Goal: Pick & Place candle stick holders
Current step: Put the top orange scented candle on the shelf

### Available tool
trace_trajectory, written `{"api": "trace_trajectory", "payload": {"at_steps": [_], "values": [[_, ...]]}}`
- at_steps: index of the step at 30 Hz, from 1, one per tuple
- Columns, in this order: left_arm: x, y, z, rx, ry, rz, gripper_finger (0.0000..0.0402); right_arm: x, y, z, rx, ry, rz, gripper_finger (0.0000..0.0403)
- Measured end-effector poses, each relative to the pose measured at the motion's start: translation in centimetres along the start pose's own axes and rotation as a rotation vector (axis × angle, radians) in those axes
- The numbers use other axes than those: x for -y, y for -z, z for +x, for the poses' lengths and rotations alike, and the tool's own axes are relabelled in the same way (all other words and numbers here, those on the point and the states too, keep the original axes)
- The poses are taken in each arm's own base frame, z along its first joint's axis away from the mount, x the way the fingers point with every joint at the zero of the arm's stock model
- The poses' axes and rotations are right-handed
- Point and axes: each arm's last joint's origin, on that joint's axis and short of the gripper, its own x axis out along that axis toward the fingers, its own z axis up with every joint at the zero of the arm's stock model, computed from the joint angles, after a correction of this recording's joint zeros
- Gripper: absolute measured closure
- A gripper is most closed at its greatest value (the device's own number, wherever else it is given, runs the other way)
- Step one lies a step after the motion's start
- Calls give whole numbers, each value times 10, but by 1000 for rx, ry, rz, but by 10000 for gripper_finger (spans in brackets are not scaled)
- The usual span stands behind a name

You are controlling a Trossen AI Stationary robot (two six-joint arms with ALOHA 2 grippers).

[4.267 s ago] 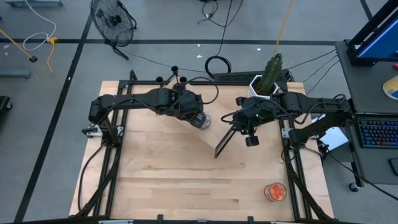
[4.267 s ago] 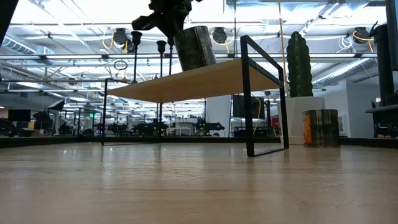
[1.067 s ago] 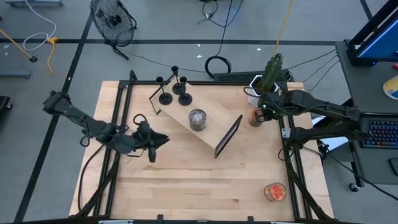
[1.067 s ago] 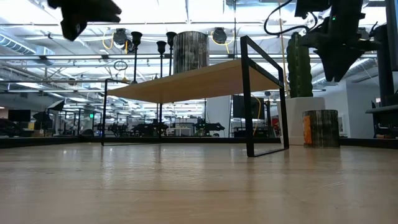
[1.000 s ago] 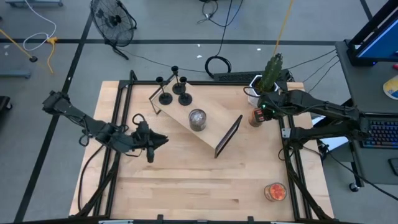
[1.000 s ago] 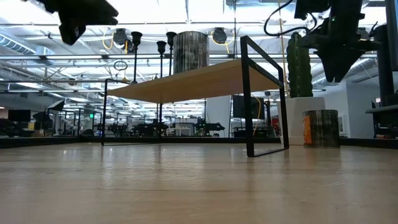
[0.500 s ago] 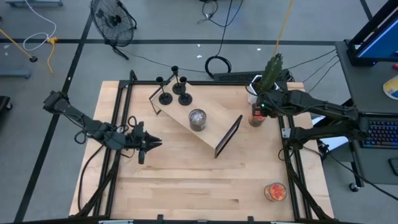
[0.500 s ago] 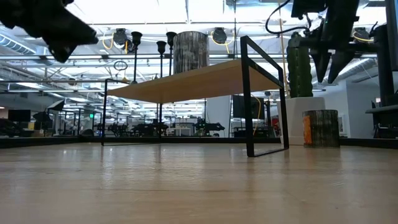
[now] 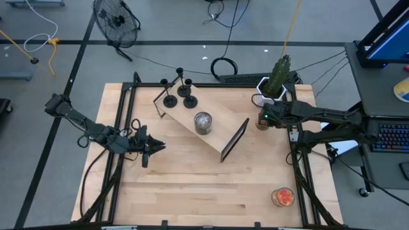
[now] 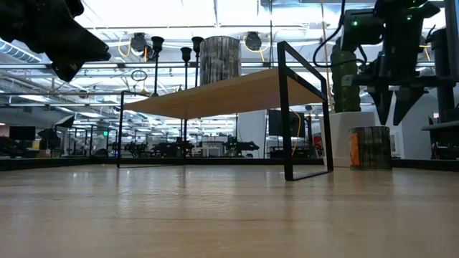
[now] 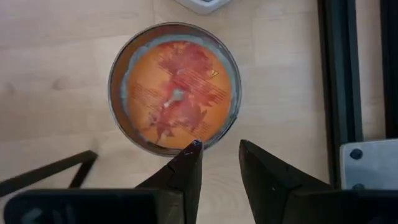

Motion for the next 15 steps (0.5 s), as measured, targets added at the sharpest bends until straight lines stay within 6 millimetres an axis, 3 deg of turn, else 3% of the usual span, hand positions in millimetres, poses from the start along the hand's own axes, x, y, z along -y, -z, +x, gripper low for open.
{"api": "trace_trajectory", "payload": {"at_steps": [15], "values": [[-3,1,0,16,-77,-8,325,5,-11,4,98,38,124,300]]}}
